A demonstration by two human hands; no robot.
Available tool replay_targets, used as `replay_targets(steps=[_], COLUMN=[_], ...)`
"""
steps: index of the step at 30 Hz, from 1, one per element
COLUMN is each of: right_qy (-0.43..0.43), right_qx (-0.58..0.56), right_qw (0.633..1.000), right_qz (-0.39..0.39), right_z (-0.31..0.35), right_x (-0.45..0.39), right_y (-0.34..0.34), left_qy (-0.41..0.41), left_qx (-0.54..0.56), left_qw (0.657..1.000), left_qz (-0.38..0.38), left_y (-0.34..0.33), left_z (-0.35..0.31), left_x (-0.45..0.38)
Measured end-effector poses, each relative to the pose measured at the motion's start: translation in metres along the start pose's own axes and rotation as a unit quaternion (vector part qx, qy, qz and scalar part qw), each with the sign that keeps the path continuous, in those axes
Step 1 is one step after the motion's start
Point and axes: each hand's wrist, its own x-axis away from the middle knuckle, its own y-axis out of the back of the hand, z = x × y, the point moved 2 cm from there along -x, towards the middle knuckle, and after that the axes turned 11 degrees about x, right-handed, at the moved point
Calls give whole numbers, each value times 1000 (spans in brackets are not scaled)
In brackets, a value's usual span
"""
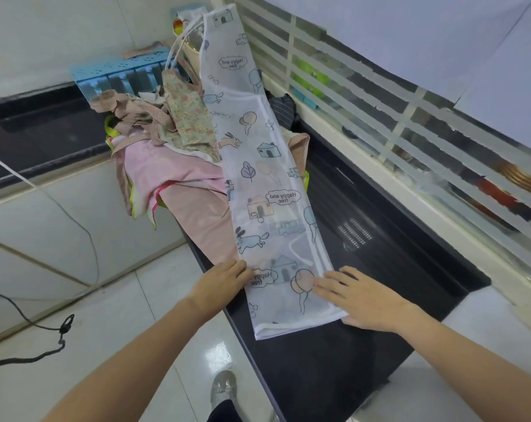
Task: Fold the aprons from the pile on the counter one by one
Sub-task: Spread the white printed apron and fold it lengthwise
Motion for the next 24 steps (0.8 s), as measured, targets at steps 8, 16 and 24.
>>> replay_targets(steps=[8, 16, 24], right_qy=[-223, -307, -346], right_qx=[-308, -420, -441], right_qw=[918, 833, 809], right_qz=[117, 192, 177], right_z=[-23, -24, -5], right_x=[-41, -59, -67], right_y=[34, 34, 33], left_qy=[56, 329, 428], left_qx=[177, 409, 384], left_qw=[981, 849, 811], left_qz=[49, 64, 111], left_y=[10, 16, 33], left_z=[-15, -4, 13], left_x=[4, 11, 1])
